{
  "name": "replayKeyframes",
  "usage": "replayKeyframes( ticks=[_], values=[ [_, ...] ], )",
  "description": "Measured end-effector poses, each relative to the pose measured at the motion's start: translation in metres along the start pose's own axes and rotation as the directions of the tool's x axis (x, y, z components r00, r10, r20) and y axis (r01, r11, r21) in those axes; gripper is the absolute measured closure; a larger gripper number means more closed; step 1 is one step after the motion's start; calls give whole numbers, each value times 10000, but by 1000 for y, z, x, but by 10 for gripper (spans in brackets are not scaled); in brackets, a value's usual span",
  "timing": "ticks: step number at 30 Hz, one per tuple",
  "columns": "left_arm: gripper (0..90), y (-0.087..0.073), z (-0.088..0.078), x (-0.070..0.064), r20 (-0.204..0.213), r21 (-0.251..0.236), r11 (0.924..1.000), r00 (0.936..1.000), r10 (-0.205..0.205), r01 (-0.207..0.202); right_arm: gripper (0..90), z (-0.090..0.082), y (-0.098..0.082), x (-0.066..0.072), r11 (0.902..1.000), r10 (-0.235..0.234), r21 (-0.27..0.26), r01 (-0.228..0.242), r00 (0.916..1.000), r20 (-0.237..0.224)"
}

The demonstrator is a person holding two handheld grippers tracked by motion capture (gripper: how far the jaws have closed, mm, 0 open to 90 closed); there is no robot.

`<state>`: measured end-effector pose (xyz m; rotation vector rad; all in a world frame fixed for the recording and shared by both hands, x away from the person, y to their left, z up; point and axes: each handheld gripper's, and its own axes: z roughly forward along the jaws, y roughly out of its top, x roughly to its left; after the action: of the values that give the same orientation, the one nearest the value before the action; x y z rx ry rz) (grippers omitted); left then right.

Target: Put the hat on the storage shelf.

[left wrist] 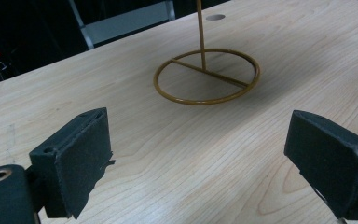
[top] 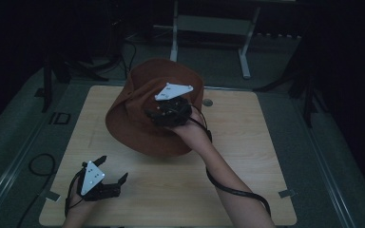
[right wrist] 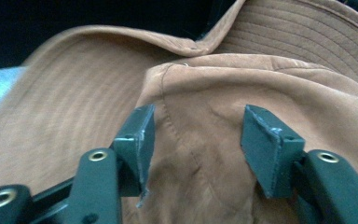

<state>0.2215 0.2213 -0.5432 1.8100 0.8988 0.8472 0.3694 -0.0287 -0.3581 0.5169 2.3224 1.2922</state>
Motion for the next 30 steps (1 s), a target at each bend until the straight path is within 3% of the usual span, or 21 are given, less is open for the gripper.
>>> replayKeyframes(
  ticks=[8,16,19,20,27,30],
  values=[
    [78,0,-1,0,-42,-97,9999,9999,-101,100,341,-25,-15,-12,9978,514,-419,-505,9985,195],
    [78,0,1,-3,40,-39,10000,10000,-54,54,261,-46,-35,-26,9932,949,-683,-944,9955,48],
    [78,0,2,-4,81,-12,10000,10000,-49,49,197,-60,-48,-33,9874,1238,-986,-1237,9923,-51],
    [78,0,2,-4,101,-19,10000,9999,-78,78,138,-64,-50,-35,9862,1262,-1052,-1277,9918,-208],
    [78,0,3,-5,124,34,10000,9999,-51,50,121,-90,-73,-39,9869,1069,-1197,-1082,9941,-169],
    [78,0,4,-6,131,38,10000,9999,-30,30,122,-100,-84,-41,9866,1006,-1306,-983,9949,109]
  ],
)
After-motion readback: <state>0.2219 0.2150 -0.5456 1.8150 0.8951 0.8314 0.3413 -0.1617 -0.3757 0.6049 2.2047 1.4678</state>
